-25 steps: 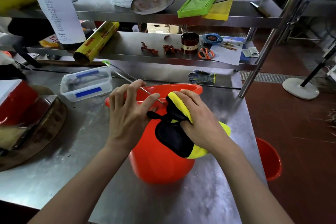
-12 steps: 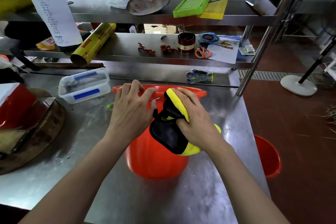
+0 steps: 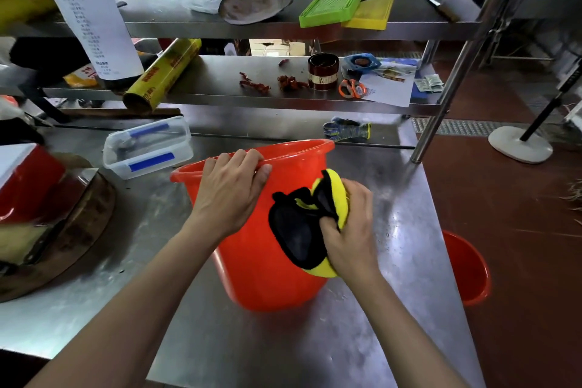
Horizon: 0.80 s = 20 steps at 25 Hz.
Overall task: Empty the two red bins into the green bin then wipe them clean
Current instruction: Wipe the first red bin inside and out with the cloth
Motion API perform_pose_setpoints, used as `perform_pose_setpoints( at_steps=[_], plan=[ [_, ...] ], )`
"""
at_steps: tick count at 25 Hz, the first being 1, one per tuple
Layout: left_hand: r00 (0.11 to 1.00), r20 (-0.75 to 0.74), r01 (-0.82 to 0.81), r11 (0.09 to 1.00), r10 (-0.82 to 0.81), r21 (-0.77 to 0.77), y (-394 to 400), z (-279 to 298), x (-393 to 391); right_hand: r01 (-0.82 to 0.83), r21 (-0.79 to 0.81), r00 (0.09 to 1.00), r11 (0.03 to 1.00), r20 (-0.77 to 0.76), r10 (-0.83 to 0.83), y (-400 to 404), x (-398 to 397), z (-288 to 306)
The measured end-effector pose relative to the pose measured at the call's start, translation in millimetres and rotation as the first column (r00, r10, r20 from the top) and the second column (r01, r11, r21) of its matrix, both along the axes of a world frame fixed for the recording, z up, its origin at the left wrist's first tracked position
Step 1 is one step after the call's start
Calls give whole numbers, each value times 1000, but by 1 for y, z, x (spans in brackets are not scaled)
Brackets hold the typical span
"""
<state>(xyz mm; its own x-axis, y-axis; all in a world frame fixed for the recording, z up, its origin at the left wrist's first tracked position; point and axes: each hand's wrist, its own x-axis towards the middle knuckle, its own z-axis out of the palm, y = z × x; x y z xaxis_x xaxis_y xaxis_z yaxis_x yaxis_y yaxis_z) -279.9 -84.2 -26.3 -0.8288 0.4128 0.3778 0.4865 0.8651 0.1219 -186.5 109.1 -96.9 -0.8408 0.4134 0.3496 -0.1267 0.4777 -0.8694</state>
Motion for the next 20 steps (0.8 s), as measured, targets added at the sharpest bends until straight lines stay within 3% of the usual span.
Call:
perform_pose_setpoints(
  at_steps=[3,6,11,16,20],
  plan=[
    [999,12,32,999,-32,-26,-8,-1,1,90,-70,996,994,2,-90,-9,9,-19],
    [999,22,28,999,-27,-38,-8,-1,1,77,-89,992,993,-93,-85,-21,6,-19],
    [999,27,-22,999,23,-35,-3,1,-2,-32,38,984,999,-173,38,-43,-17,-9],
    [995,46,-83,996,83,-14,-7,2,-12,-53,180,997,982,-49,63,-61,-31,-17],
    [996,23,-86,996,86,33,-19,-1,-19,-55,206,996,977,-62,69,-63,-34,-28]
  ],
)
